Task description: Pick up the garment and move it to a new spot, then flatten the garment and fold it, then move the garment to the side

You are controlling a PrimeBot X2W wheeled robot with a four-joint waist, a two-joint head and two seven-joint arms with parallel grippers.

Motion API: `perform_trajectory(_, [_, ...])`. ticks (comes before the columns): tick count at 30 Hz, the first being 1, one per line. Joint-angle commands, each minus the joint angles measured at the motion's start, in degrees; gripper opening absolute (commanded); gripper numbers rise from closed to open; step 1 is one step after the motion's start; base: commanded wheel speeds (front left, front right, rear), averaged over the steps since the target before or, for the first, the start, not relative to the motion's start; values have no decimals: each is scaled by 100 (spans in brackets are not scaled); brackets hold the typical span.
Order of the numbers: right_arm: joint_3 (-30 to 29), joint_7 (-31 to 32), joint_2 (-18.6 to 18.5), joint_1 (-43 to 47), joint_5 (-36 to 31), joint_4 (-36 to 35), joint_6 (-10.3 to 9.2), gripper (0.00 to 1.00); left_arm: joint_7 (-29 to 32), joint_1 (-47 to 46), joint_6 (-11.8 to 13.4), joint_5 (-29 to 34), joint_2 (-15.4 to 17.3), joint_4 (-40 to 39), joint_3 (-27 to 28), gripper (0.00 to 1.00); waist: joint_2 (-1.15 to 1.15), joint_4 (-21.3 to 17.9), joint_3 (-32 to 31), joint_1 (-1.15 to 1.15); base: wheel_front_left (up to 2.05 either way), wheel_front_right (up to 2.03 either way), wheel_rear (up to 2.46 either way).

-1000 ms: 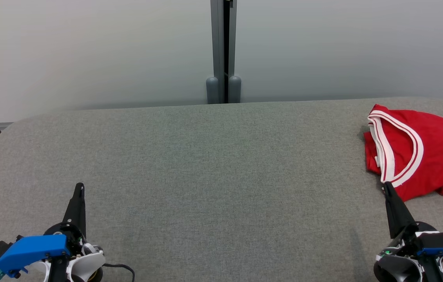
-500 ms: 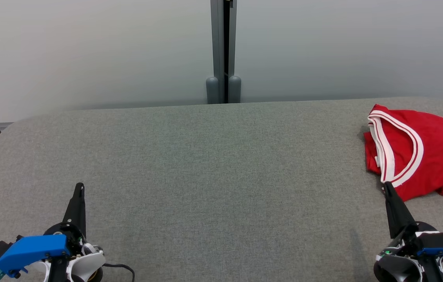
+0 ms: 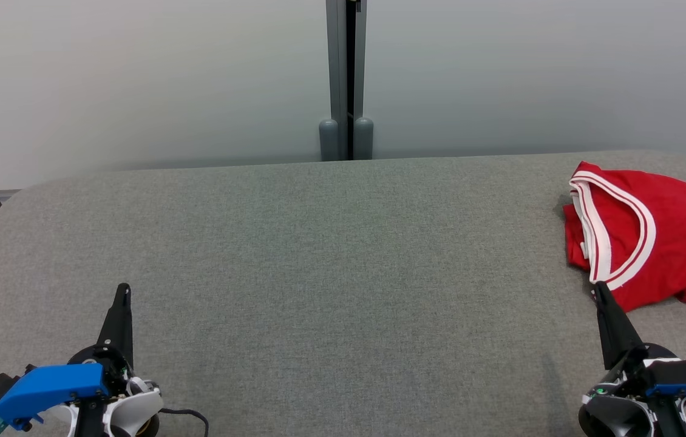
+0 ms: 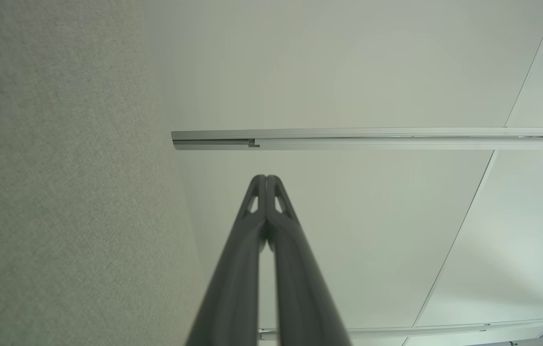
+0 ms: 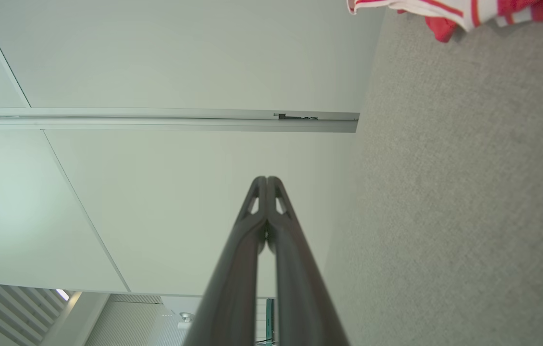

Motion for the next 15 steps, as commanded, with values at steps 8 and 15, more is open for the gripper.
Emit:
perform_trajectory(8, [-16,22,6,-90,-7,11,4,0,24,-54,-25,-19,-14,-22,14,0,0,0,0,0,0,0,0])
perform_trajectory(15, [-17,23,7,-90,-9,10,4,0,24,-54,-25,-19,-14,-22,13,0,0,0,0,0,0,0,0])
